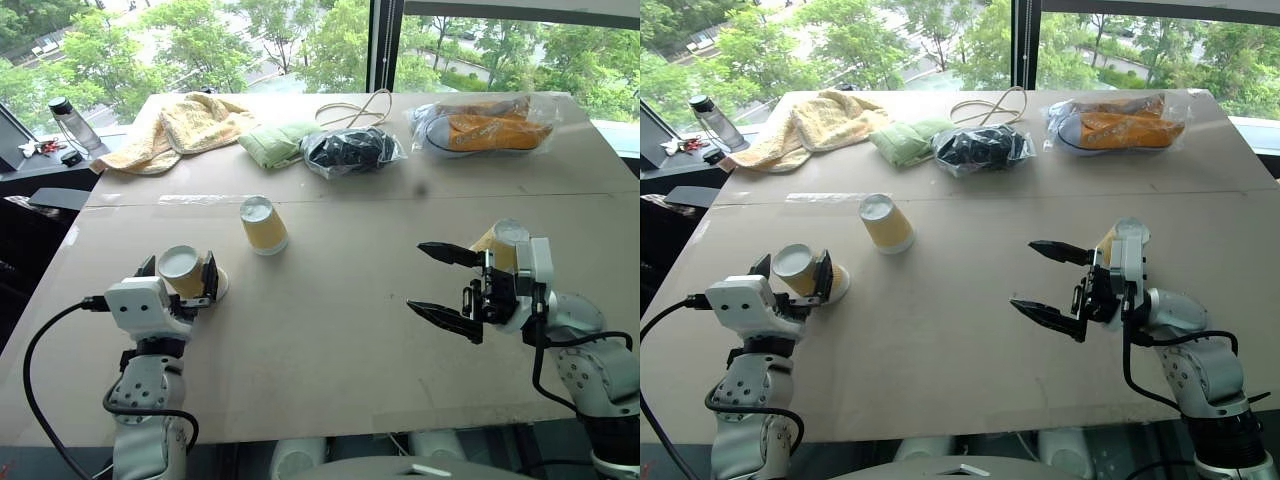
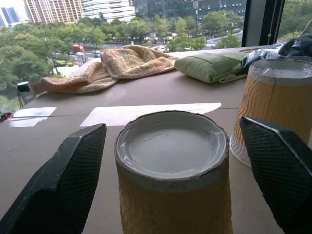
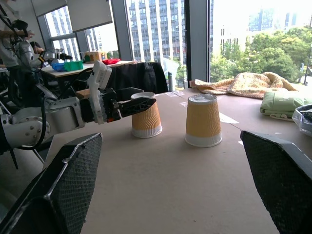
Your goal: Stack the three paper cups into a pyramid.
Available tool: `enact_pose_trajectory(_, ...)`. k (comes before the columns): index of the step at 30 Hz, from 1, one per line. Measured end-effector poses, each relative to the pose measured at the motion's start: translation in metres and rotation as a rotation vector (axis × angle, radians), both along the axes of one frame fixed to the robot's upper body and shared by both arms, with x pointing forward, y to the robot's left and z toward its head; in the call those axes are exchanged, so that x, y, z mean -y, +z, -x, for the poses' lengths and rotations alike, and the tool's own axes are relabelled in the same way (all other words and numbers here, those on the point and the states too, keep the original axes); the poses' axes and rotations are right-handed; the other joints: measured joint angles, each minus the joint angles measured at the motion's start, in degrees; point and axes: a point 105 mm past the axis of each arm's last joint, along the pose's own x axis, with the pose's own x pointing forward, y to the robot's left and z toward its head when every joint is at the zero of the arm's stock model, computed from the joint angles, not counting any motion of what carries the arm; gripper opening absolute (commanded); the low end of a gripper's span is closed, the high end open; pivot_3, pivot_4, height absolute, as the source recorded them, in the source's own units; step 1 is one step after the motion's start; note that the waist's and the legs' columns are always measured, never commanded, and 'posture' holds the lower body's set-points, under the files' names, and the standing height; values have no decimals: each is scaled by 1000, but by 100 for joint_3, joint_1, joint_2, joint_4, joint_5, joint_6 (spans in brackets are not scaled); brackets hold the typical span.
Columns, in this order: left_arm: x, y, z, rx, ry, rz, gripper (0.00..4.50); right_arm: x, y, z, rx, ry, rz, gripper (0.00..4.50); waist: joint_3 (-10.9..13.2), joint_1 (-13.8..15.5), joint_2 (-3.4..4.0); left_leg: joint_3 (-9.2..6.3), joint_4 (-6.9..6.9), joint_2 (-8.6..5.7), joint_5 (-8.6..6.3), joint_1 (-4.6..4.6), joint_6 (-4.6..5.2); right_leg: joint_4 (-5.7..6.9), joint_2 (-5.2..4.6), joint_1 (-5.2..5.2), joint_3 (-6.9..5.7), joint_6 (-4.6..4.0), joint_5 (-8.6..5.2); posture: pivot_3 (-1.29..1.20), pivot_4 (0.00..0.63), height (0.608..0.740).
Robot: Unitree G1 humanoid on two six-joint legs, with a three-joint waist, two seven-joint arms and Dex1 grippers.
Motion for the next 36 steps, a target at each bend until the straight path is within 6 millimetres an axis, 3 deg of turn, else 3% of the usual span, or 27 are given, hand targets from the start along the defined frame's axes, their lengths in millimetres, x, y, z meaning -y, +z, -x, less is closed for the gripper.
enact_pose_trajectory(12,-6,-10,-8,-54,-18,-39,4500,0,-1,0,2,-2,4,4482,0,-1,-1,-1,0,1,0,0,0,0,-18,0,-1,0,0,0,150,740)
enact_pose_trajectory(15,-6,-11,-9,-58,-27,-43,3665,0,0,0,1,1,-2,4500,0,-1,-1,-2,0,1,0,-1,0,0,-20,0,-2,0,0,0,150,740)
enact_pose_trajectory(17,-7,-11,-10,-57,-27,-42,2687,0,1,1,-1,8,-9,4500,0,-2,0,-2,0,1,0,0,0,0,-22,0,-2,0,0,0,150,740)
enact_pose_trajectory(18,-7,-11,-10,-56,-27,-40,2522,-1,1,1,-1,12,-10,4500,0,-2,0,-2,0,1,0,0,0,0,-22,0,-2,0,0,0,150,740)
enact_pose_trajectory(26,-9,-11,-11,-58,-56,-67,2522,-1,4,5,9,37,0,4500,0,-2,0,-4,0,1,0,-1,0,0,-24,0,-2,0,0,0,150,740)
enact_pose_trajectory(29,3,-5,-18,-44,-149,-86,2522,0,3,5,9,37,14,4500,0,25,-1,-5,0,1,0,-2,0,0,-24,0,-7,0,0,0,150,740)
enact_pose_trajectory(36,84,-1,-38,-54,-613,-68,2522,6,1,6,3,8,24,4500,1,48,0,-5,0,-2,0,-5,0,-2,-16,-1,-8,0,0,0,150,740)
